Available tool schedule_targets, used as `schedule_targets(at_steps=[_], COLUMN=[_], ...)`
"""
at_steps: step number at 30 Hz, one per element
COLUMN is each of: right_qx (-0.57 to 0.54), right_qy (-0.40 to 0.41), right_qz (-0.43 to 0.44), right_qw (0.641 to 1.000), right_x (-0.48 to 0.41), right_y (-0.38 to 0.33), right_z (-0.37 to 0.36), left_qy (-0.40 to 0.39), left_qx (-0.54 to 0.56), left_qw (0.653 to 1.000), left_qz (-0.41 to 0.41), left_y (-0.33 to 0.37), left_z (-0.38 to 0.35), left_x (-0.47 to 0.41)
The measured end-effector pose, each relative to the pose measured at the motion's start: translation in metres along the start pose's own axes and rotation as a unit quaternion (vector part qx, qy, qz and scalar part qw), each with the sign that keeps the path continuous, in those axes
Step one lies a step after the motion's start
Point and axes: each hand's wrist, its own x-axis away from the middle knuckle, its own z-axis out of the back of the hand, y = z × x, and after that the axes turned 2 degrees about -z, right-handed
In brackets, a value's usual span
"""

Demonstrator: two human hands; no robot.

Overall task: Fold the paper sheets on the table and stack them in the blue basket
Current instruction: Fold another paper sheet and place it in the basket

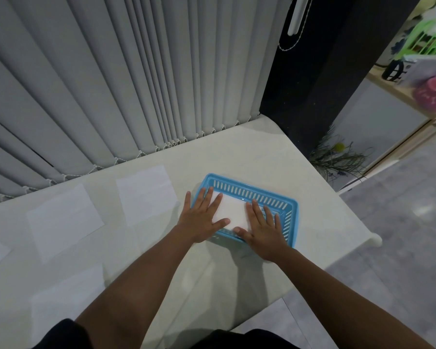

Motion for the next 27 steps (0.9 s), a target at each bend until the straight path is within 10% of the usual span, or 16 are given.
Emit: schedule_targets(at_steps=[9,15,27], right_qx=[-0.01,-0.026,0.038], right_qy=[0.026,0.103,0.076], right_qz=[0.014,0.034,0.154], right_qw=[1.0,0.994,0.984], right_x=[0.007,-0.018,-0.122], right_y=[0.009,-0.02,-0.155], right_z=[0.014,0.04,0.053], left_qy=[0.011,0.153,0.087], left_qx=[0.014,0.165,0.13], left_qw=[1.0,0.96,0.936], left_qz=[0.006,0.164,0.317], left_y=[-0.012,-0.052,-0.165], left_z=[0.009,0.02,0.023], left_x=[0.011,0.016,0.041])
